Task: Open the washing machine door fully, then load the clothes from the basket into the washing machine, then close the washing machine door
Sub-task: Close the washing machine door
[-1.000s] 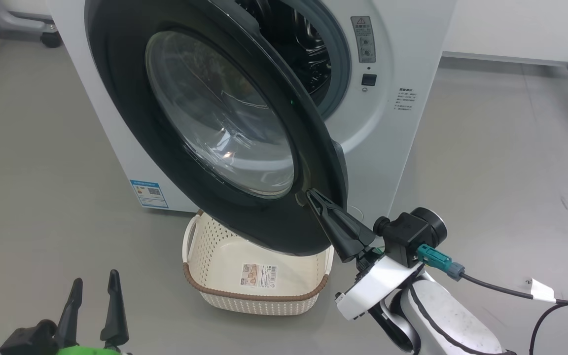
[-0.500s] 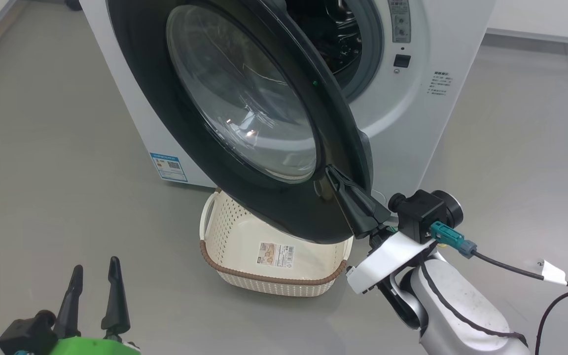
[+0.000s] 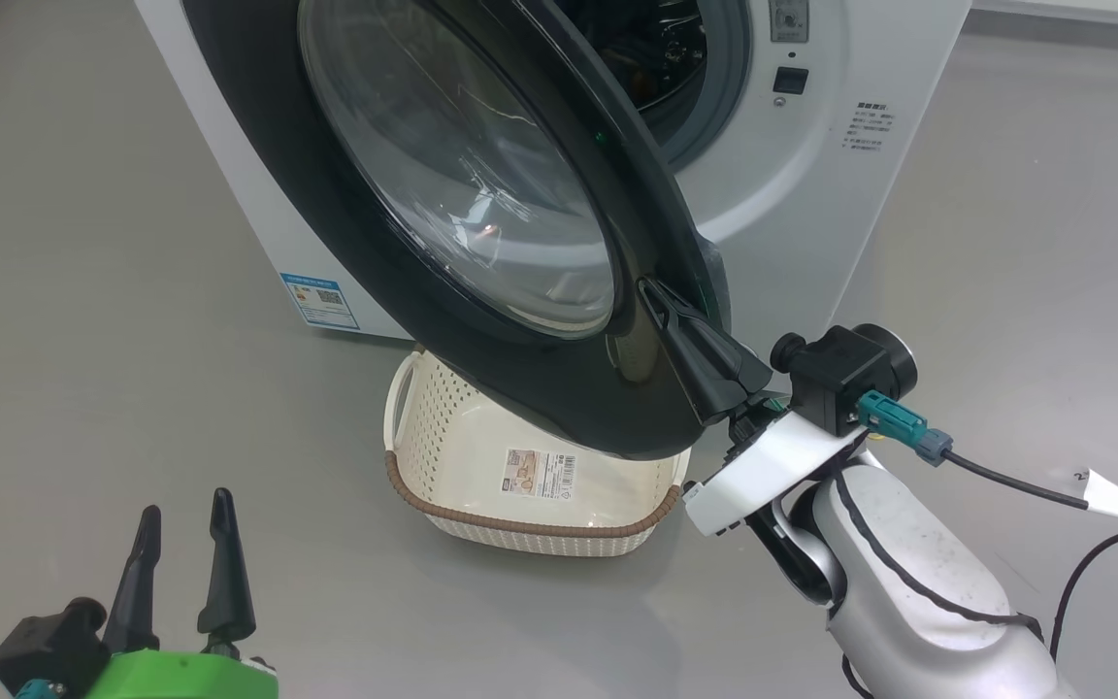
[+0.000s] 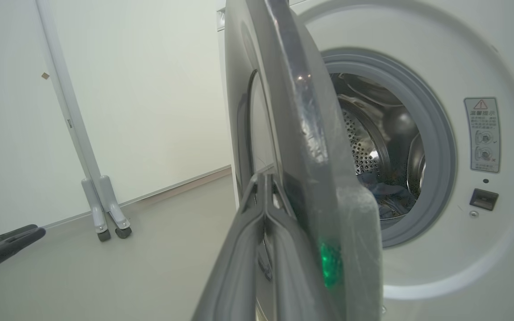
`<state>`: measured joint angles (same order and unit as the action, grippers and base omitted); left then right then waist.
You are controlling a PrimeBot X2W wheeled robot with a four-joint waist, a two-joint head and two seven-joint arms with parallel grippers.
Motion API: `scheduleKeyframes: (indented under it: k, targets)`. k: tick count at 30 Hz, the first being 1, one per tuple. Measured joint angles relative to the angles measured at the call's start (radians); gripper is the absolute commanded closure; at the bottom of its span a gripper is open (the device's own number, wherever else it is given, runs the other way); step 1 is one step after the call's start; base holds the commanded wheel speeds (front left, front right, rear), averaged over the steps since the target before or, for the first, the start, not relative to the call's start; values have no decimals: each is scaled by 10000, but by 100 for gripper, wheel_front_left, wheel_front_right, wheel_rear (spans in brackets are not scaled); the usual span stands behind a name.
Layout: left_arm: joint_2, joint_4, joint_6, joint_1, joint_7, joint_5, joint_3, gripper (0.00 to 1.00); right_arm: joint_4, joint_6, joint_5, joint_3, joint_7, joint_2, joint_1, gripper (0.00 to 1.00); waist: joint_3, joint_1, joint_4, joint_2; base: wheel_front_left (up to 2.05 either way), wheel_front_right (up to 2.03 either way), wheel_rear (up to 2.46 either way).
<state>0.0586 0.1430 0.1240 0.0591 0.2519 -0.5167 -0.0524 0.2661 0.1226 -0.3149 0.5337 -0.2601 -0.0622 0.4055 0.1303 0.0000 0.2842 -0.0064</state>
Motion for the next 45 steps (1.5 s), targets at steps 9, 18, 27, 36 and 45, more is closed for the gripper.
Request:
scheduleKeyframes:
  k: [9, 18, 27, 36, 45]
  targets:
    - [-50, -109, 2, -207, 0, -46, -138, 0, 6, 84, 96, -364, 0, 6, 274, 100, 369, 0, -128, 0, 0, 0, 0]
    - [-90, -215, 2, -579, 0, -50, -326, 0, 6, 86, 268, -832, 0, -73, 920, 100, 1019, 0, -106, 0, 0, 0, 0]
    - [-115, -337, 4, -963, 0, -221, -800, 0, 4, 84, 558, -1409, 0, -499, 1903, 100, 1727, 0, 8, 0, 0, 0, 0]
    - [-148, -694, 4, -1754, 2, -339, -1622, 0, 270, 86, 897, -1515, -4, -1162, 3236, 100, 2587, 0, 224, 0, 0, 0, 0]
    - [-194, -928, 4, -2505, 2, -838, -1981, 0, 633, 88, 1193, -2008, -12, -1877, 4912, 100, 3596, 1, 640, 0, 0, 0, 0]
